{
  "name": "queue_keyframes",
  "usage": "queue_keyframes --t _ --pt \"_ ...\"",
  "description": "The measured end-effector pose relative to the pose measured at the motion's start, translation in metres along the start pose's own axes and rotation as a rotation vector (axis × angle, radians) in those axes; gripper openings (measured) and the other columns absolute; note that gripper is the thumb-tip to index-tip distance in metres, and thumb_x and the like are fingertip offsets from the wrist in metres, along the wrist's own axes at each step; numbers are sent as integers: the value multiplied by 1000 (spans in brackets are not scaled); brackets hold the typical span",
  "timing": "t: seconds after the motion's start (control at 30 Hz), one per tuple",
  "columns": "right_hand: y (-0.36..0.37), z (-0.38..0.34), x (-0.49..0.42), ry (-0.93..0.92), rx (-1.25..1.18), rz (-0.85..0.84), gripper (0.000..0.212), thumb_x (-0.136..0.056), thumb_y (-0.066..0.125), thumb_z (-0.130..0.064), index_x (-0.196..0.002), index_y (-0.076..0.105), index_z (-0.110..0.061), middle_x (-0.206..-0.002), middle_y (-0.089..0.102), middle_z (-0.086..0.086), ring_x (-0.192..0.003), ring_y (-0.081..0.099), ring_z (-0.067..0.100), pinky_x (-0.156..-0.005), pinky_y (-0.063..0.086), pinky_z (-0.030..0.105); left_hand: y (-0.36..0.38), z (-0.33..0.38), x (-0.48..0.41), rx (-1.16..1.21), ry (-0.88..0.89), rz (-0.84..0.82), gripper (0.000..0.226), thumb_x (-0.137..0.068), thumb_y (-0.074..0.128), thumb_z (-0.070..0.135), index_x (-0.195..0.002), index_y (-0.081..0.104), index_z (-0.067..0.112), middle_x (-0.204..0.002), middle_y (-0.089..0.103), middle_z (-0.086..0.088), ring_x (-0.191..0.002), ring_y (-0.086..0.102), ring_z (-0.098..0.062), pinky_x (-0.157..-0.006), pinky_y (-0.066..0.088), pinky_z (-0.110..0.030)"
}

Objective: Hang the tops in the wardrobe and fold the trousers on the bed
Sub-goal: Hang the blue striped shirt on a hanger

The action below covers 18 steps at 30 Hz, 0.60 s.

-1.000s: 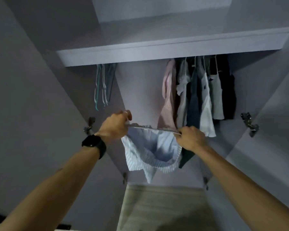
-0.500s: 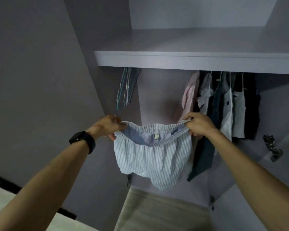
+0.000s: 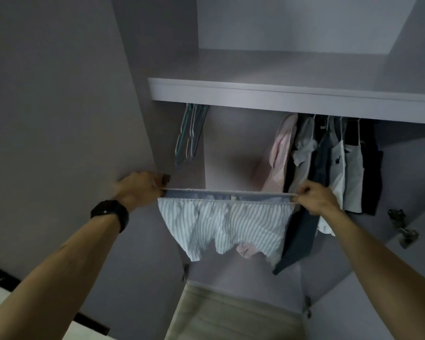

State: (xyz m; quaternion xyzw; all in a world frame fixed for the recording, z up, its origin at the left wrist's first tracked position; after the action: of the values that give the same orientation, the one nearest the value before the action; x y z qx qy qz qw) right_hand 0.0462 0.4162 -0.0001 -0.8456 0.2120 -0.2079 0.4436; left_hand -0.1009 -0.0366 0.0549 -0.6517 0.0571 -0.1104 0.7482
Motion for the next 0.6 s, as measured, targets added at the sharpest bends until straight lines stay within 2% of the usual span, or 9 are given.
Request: queue_keyframes --t 0.07,0.17,0.23,0.3,0.43,0.5,0.6 --pt "16 -3 2 -4 -12 -26 13 -81 75 -31 -81 63 -26 -86 70 4 -77 67 25 -68 60 37 1 25 8 -140 72 73 34 -87 54 62 -100 62 32 -104 69 -1 -94 67 -30 -70 44 -33" --pt "34 -33 5 -127 67 33 13 -83 70 -29 -77 58 -27 -84 66 1 -81 64 27 -69 55 34 4 76 20 -318 199 195 30 -91 54 50 -104 62 24 -105 70 -5 -94 68 -31 -68 40 -34" --pt "45 -45 7 -175 93 18 15 -84 71 -30 -78 57 -29 -81 64 -2 -82 63 26 -67 50 31 6 75 22 -351 151 161 31 -90 56 47 -108 64 23 -107 69 -5 -97 67 -29 -75 43 -36" --pt "58 -54 9 -231 134 -9 17 -85 69 -32 -77 55 -30 -76 61 -6 -81 63 25 -66 46 30 6 66 25 -361 110 160 35 -89 58 45 -115 66 23 -115 67 -4 -107 62 -29 -90 44 -41" --pt "87 -63 9 -274 213 -144 18 -84 68 -43 -81 56 -30 -87 66 -7 -79 59 17 -64 45 29 -2 53 37 -466 86 233 56 -88 55 46 -139 54 24 -138 54 -3 -132 43 -27 -110 31 -47" --pt "108 -67 6 -294 201 -302 21 -79 73 -48 -83 61 -32 -92 68 -10 -83 62 12 -66 46 26 -5 43 35 -504 58 229 59 -92 50 51 -145 49 26 -153 41 -6 -147 26 -27 -120 16 -53" --pt "131 -92 1 -369 125 -466 26 -78 81 -40 -98 67 -32 -105 69 -9 -98 65 11 -78 46 21 -11 33 29 -591 19 210 57 -96 42 56 -145 50 29 -166 18 -8 -155 1 -27 -121 -4 -59"
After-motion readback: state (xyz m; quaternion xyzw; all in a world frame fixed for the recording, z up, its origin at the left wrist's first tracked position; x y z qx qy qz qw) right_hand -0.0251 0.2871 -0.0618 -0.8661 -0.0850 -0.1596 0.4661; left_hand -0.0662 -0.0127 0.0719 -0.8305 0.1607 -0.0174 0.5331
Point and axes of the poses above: each hand's wrist, its own x-axis away from the middle knuckle, its own y-axis out of the palm, z = x × y, the point moved 10 cm from there along -x, towards the middle knuckle
